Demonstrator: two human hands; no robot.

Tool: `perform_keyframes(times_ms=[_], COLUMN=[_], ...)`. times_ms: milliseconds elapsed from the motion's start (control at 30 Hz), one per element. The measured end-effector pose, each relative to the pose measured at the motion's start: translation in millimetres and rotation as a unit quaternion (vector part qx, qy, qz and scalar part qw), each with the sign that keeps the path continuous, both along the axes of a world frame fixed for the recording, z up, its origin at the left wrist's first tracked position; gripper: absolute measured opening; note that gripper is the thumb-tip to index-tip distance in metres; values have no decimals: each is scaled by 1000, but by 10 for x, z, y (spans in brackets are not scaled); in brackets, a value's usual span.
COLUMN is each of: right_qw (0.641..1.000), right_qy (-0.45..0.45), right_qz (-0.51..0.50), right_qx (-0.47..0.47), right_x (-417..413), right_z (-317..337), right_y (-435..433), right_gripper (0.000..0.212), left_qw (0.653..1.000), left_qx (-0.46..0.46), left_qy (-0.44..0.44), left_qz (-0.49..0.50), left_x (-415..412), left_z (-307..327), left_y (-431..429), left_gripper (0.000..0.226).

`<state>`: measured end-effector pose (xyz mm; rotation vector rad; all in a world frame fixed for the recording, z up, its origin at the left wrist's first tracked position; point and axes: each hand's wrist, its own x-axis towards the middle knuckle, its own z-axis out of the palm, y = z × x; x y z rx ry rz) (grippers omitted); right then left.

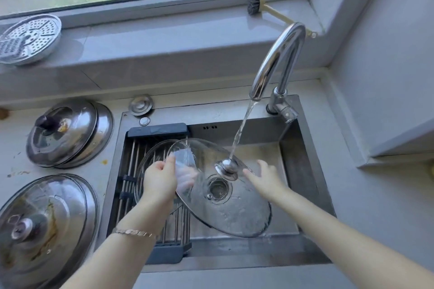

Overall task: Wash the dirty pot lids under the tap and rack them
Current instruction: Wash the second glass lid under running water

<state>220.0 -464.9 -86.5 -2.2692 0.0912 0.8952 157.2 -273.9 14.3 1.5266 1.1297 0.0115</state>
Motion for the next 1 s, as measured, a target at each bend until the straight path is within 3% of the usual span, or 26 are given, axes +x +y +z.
perform_keyframes(times_ms=[67,133,200,333,400,467,600,667,767,867,1000], right_qw=[990,962,934,874,892,922,949,972,994,973,936], right_qy=[0,46,39,-130,-160,-175,-204,-179,-59,38,125], right_qz=[138,265,355,425,375,309,214,140,-27,-132,-216], right_qx=[44,50,-19,-195,-192,-156,-112,-60,86,185,247], right_x=[-84,-182,-296,-316,-176,-17,174,244,348,398,276], right_z=[337,681,834,864,868,910,978,1002,1065,1110,887], right_y=[-151,-279,-356,-416,-526,-594,-595,-597,-615,-670,-734], right_gripper=[86,101,100,76,63,35,18,13,10,11,20], left_qw=[1000,994,975,939,924,926,951,948,923,897,891], left_qx=[-12,-94,-191,-317,-364,-372,-292,-277,-335,-432,-440], left_qy=[13,-4,-4,-5,-5,17,105,151,189,85,-45], left_qz=[18,63,113,135,117,66,-9,-28,-26,46,106], left_x=[-24,5,85,209,229,227,115,-18,-204,-253,-120], left_z=[-77,-176,-273,-318,-266,-272,-454,-575,-704,-707,-651], left_y=[-122,-269,-426,-644,-661,-637,-571,-534,-570,-613,-377], left_gripper=[28,24,16,16,22,35,51,61,73,69,49])
